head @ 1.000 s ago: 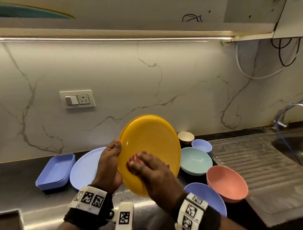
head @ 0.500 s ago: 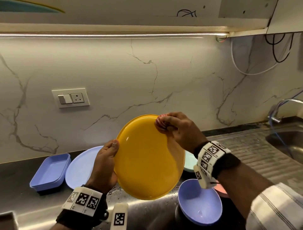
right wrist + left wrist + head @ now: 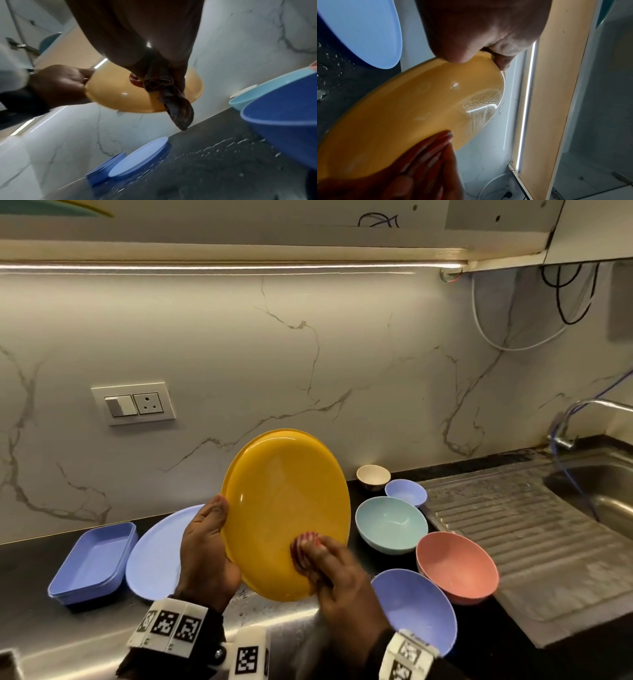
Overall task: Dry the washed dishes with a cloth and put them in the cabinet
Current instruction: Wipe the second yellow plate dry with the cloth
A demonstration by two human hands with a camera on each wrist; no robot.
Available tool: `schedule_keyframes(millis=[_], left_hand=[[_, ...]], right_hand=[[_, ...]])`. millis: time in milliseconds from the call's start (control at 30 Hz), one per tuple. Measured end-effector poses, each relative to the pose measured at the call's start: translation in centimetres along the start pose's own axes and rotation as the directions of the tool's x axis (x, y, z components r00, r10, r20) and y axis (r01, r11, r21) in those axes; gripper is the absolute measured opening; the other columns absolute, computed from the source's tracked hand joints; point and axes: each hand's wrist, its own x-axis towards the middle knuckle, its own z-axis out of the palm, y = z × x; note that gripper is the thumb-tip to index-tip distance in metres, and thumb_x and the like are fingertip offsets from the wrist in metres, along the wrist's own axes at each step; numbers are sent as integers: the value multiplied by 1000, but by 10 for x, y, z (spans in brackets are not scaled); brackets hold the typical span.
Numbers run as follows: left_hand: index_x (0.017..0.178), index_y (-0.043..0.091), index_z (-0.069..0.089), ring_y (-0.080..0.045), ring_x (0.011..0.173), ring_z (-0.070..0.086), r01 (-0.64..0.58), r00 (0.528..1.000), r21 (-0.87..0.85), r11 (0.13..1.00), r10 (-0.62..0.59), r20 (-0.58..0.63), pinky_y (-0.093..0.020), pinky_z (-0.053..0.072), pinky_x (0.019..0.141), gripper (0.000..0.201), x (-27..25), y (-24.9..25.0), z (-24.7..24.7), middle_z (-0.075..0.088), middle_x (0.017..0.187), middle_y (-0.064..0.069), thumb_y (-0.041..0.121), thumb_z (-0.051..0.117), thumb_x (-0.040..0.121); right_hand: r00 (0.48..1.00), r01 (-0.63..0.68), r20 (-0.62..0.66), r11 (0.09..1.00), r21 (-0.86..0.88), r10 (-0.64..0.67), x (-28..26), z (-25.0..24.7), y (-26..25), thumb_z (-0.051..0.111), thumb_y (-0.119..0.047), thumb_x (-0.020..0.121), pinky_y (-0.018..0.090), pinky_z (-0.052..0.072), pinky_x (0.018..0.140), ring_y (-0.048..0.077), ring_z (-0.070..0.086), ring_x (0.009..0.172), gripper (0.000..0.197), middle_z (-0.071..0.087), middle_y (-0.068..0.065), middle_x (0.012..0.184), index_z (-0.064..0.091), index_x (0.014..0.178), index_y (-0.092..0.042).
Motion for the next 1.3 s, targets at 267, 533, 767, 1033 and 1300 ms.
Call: schedule_keyframes(millis=[267, 533, 767, 1033, 1300], left_hand=[[128, 24, 60, -43, 119, 59, -43, 996, 49, 998, 47, -77, -68, 48, 92, 36, 4, 9, -10, 66, 128, -11, 44, 45, 101], [138, 27, 55, -44, 118, 60, 13, 999, 63, 998, -10, -46, -74, 43, 94, 47, -3, 11, -19, 65, 131, -13, 50, 45, 98], [139, 28, 55, -44, 119, 60, 7, 997, -40, 999, -10, -77, -71, 47, 90, 55, 1, 9, -22, 65, 131, -14, 56, 50, 92], [141, 25, 53, -29, 114, 64, -162, 984, -34, 986, 160, -74, -47, 53, 77, 44, 12, 17, 0, 66, 132, -5, 44, 38, 104], [98, 33, 71, -15, 94, 70, -322, 945, 199, 926, 326, 11, -41, 62, 74, 35, 8, 25, -12, 74, 107, 10, 32, 38, 107]], right_hand=[[993, 27, 90, 903, 429, -73, 3, -28, -41, 48, 9, 83, 46, 57, 87, 18, 67, 109, 63, 60, -12, 131, 66, 125, -35], [995, -35, -92, 999, 16, 37, 105, -106, 19, 57, 0, 94, 25, 46, 105, 10, 59, 116, 46, 61, 2, 127, 59, 132, -26], [965, -249, -36, 948, 199, 261, 60, -72, 46, 53, -18, 89, 39, 42, 112, 3, 52, 128, 54, 56, -10, 137, 52, 135, -47], [889, -410, 397, 781, 470, 228, -15, -32, -7, 55, 6, 88, 34, 39, 114, 8, 55, 129, 51, 63, -9, 134, 57, 134, -17], [936, -353, 116, 895, 272, 333, 3, -94, 8, 62, -20, 83, 44, 49, 103, 13, 63, 115, 45, 67, -2, 124, 61, 125, -36]])
